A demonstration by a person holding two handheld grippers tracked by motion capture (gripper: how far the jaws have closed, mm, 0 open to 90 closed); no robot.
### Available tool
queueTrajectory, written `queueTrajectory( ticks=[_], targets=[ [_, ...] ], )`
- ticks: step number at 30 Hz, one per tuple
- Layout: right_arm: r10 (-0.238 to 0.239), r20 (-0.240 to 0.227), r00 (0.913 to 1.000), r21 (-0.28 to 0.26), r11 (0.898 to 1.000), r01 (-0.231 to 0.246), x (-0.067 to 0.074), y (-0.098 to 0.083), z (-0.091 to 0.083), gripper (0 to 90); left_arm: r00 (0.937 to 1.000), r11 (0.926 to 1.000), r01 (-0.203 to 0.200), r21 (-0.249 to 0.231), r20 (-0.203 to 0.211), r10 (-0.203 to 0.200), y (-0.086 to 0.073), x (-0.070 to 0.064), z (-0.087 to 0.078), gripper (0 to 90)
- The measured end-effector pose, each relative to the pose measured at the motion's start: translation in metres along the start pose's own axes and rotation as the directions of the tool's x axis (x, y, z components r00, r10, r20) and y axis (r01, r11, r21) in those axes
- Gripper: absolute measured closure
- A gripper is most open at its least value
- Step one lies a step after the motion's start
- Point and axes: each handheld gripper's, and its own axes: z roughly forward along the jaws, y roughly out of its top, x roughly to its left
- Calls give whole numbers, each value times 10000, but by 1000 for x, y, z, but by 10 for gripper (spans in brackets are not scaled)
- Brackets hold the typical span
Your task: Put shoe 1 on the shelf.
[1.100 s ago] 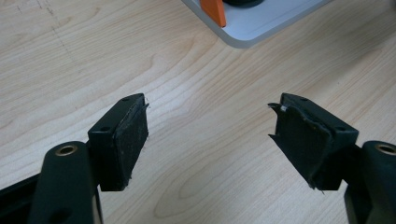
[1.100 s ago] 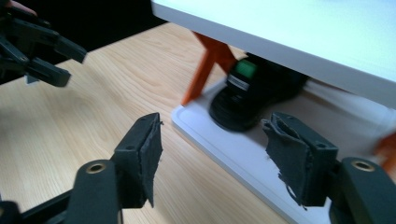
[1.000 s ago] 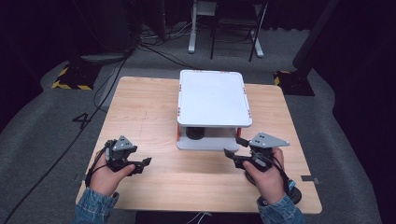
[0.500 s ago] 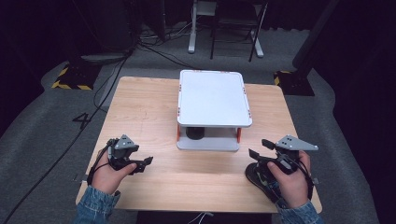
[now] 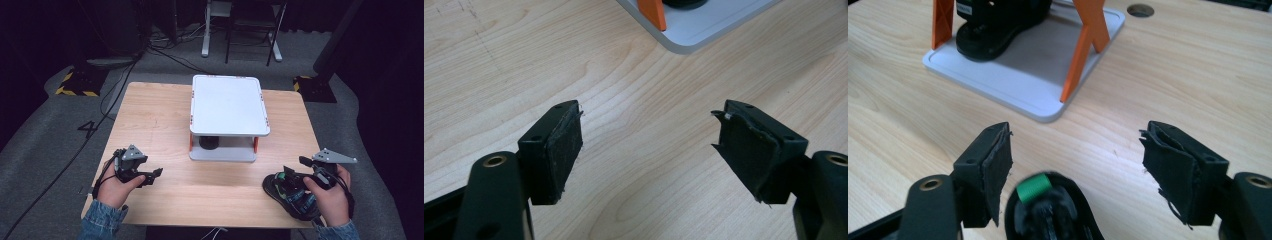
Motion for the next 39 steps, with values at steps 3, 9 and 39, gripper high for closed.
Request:
queueTrajectory(
  ticks=[3, 9, 39],
  targets=[
    [123, 116, 9999, 15, 9999, -123, -6, -3, -7, 288, 10000, 10000, 8, 8, 19, -8, 0, 1, 0, 261],
    [393, 181, 9991, 488, 9980, -401, -19, -17, -14, 304, 10000, 10000, 25, 37, -41, -24, -1, 1, 1, 261],
    [-33, -962, 9954, 1939, 9808, 220, -18, -32, 24, 839, 10000, 9999, 49, 110, -83, -48, -3, -1, 3, 261]
  ],
)
